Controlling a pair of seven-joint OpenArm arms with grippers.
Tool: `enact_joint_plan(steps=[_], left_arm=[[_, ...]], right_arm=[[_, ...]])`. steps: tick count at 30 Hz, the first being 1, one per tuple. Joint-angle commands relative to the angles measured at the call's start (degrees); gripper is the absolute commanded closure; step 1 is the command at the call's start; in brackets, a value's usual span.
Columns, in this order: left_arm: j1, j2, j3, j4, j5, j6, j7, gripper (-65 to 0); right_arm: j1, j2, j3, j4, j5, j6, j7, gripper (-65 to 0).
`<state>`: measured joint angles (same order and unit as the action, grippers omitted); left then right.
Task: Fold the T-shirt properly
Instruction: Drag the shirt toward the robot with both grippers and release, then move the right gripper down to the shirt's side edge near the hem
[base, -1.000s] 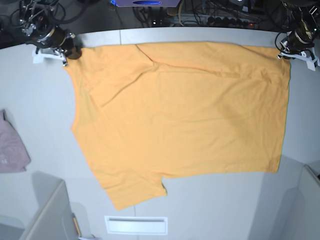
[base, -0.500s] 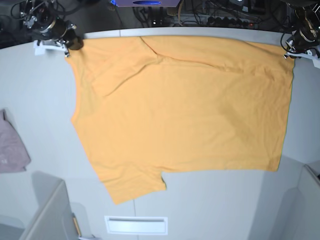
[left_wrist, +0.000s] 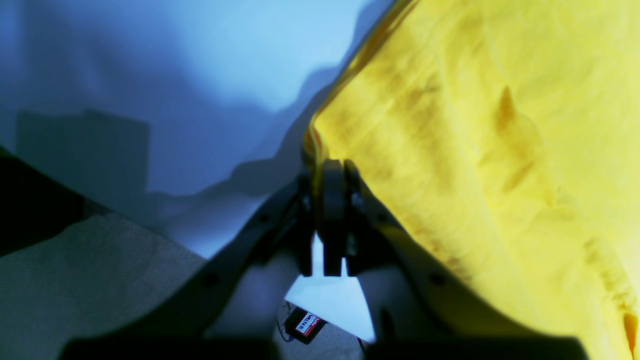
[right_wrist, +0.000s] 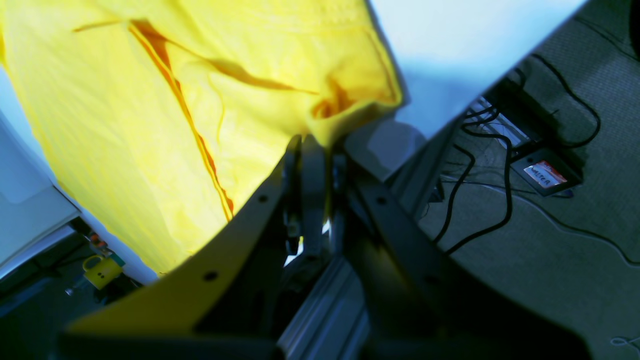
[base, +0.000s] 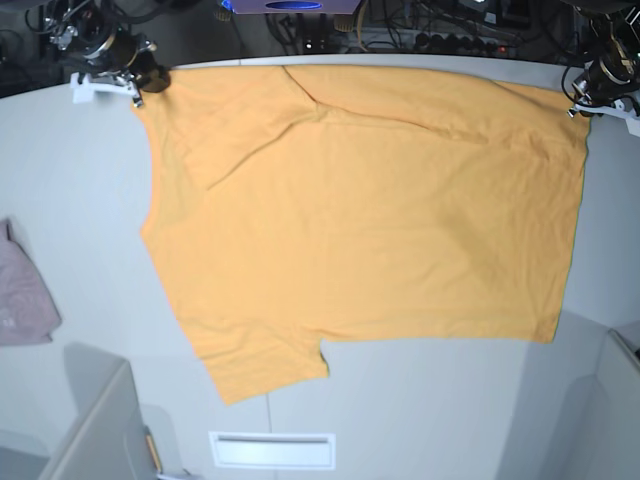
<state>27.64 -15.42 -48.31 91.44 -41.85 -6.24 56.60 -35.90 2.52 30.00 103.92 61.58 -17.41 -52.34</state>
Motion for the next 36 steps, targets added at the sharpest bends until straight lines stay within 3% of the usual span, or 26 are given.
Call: enact_joint_plan(steps=[1, 6, 8, 10, 12, 17, 21, 26, 29, 31, 34, 36], left_arm=[[0.27, -1.06, -0.61, 1.0, -0.22, -0.4, -0.47, 0.0], [0.36, -1.06, -0.61, 1.09, -0.4, -0.4, -0.47, 0.0], [0.36, -1.06, -0.61, 2.41, -0.4, -0.4, -0.29, -1.3], [0.45, -0.98, -0.61, 4.61, -0.4, -0.4, -0.29, -12.2], [1.07, -0.98, -0.7, 6.45, -0.4, -0.4, -0.29, -24.4], [1.42, -0.89, -3.07, 9.35, -0.4, -0.4, -0.38, -51.0], [-0.34, -0.71, -11.25, 11.02, -0.48, -0.4, -0.29, -58.7], [-4.3, -0.89, -16.34, 14.8, -0.48, -0.4, -0.2, -58.6], [-6.32, -0.98, -13.97, 15.33, -0.05, -0.4, -0.2, -58.4], [-6.76, -1.06, -11.07, 15.42, -0.05, -0.4, -0.2, -55.0], [-7.55, -1.85, -6.59, 15.42, -0.05, -0.4, -0.2, -37.8], [-7.55, -1.85, -5.18, 15.42, -0.05, -0.4, -0.2, -22.7]], right_arm=[[-0.28, 0.68, 0.2, 1.0, 0.97, 0.49, -0.19, 0.0], [-0.45, 0.86, 0.73, 1.09, 0.97, 0.49, -0.19, 0.0], [-1.07, 0.95, 0.81, 1.62, 1.06, 0.49, 0.16, -13.2], [-1.42, 0.77, 0.9, 3.64, 1.06, 0.49, 0.25, -24.2], [-1.95, 0.42, 2.48, 5.49, 1.06, 0.49, 0.25, -29.1], [-1.42, 0.51, 7.58, 7.6, 0.97, 0.49, 0.25, -29.1], [2.71, 1.39, 11.28, 7.42, 0.88, 0.49, 0.16, -29.1], [11.94, 5.87, 9.43, 6.28, -4.66, 0.49, -0.19, -29.7], [18.45, 7.37, 5.39, 3.11, -9.41, 0.57, -0.1, -30.0], [23.81, 8.6, 2.57, -1.11, -11.87, 0.57, 0.16, -30.0], [32.78, 10.18, -0.68, -9.9, -13.8, 3.83, 0.16, -30.0], [38.49, 10.62, -2.0, -16.23, -15.21, 7.17, 0.25, -30.0]])
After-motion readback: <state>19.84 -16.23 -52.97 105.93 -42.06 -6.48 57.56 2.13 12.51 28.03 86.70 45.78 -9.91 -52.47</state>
